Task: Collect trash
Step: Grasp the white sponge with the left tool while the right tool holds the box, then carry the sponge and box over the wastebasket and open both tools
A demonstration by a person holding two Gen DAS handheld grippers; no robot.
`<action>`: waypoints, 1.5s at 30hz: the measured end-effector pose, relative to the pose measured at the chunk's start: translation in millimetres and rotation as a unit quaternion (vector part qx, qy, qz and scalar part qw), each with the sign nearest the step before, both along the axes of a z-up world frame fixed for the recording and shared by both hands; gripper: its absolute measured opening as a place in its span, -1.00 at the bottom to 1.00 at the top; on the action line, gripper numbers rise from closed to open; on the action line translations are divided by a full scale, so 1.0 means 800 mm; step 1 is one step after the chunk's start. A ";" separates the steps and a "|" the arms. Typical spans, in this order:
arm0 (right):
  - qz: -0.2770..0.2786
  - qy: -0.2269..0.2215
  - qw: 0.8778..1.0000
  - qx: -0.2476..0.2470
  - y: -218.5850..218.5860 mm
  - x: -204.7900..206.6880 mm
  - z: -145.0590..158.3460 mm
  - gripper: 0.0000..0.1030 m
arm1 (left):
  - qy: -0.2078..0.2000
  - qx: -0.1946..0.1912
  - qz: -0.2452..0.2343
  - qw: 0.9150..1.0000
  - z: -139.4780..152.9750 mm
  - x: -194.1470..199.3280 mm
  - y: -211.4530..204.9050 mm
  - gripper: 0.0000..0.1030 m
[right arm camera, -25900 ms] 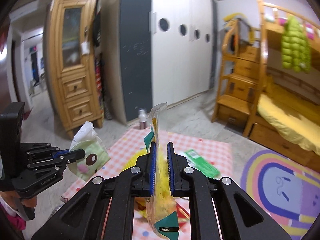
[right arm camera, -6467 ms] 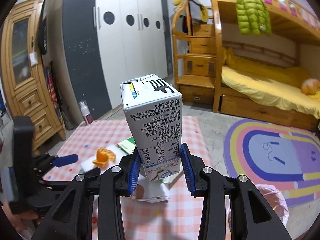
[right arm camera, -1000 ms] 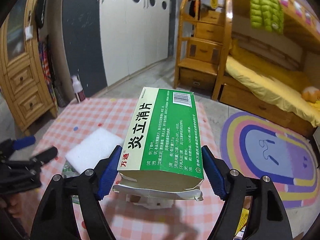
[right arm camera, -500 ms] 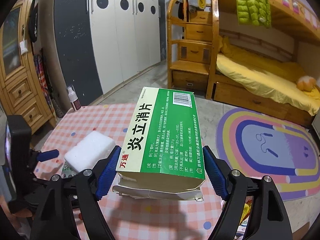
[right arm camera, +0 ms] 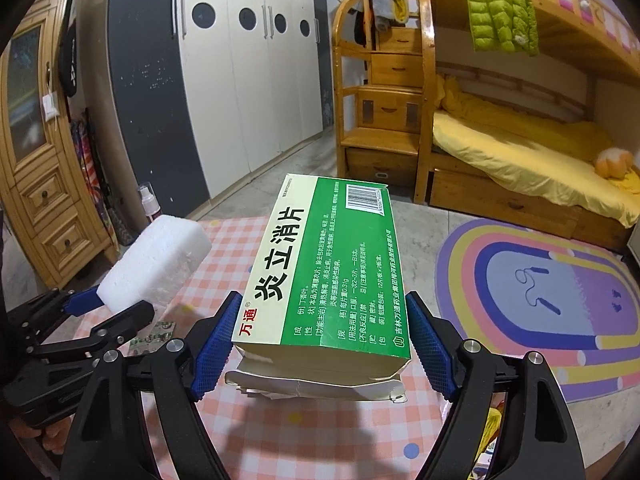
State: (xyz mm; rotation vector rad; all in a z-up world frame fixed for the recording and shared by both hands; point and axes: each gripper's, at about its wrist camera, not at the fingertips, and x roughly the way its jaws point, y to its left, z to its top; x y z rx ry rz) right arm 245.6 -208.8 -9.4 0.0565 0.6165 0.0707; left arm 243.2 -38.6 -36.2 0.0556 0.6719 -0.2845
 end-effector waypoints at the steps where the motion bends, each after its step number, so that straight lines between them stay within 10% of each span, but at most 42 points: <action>1: 0.002 -0.002 1.000 0.000 0.001 -0.001 0.001 0.55 | -0.003 -0.002 -0.001 1.000 0.002 -0.002 -0.001 0.18; 24: -0.075 -0.028 0.996 -0.036 -0.099 -0.077 0.013 0.56 | -0.010 -0.027 -0.083 0.996 0.010 -0.019 -0.110 0.21; 45: -0.188 0.053 0.981 -0.020 -0.243 -0.176 -0.085 0.60 | 0.040 -0.003 -0.245 0.969 -0.070 -0.067 -0.324 0.32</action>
